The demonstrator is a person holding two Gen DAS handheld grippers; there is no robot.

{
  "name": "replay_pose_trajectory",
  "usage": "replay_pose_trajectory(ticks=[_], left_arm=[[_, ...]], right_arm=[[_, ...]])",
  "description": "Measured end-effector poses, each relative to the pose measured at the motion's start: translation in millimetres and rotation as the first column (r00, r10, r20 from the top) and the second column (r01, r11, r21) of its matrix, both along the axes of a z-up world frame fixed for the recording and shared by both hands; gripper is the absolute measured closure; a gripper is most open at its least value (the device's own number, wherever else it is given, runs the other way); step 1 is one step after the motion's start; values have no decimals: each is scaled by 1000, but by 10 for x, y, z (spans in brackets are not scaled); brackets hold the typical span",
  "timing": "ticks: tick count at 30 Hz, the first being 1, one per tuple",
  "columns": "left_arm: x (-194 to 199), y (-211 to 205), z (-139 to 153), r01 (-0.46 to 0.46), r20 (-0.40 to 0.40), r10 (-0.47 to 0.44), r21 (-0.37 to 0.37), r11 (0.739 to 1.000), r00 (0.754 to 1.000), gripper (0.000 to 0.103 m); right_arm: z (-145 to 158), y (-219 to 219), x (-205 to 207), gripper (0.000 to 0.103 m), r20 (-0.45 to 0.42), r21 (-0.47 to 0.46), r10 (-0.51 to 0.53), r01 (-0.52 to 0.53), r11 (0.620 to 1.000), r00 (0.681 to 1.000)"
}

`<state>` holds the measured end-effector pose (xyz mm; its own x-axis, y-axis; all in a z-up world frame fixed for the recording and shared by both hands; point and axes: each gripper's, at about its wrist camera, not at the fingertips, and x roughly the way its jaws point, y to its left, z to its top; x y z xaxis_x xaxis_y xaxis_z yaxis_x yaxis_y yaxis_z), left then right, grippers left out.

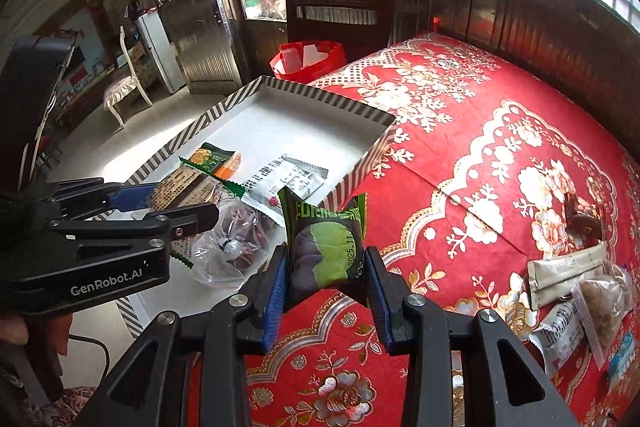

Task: Organize snacks
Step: 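Carry both packs over the tray, then lower both packs into the tray and open both grippers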

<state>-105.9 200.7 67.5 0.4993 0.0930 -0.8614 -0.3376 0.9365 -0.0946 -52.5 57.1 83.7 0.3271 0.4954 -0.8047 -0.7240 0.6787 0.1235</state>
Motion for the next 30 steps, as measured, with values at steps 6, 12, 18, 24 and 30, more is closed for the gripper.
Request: replay_pose_trajectory(ticks=[6, 12, 18, 24, 30], left_arm=[[18, 192, -63, -39, -10, 39, 6, 999, 999, 55], [9, 322, -103, -63, -15, 63, 11, 998, 998, 55], [-6, 444, -141, -85, -21, 85, 5, 996, 996, 55], [-48, 570, -199, -113, -35, 113, 3, 994, 993, 55], [-77, 654, -231, -130, -42, 130, 8, 992, 991, 55]], right_arm=[[1, 240, 27, 67, -1, -9, 37, -37, 999, 999], [-25, 421, 24, 67, -4, -20, 71, -71, 997, 997], [-58, 545, 16, 67, -10, -34, 93, -94, 995, 996], [-130, 672, 16, 67, -27, -47, 116, -117, 992, 993], [-276, 823, 60, 67, -57, -62, 132, -135, 989, 990]])
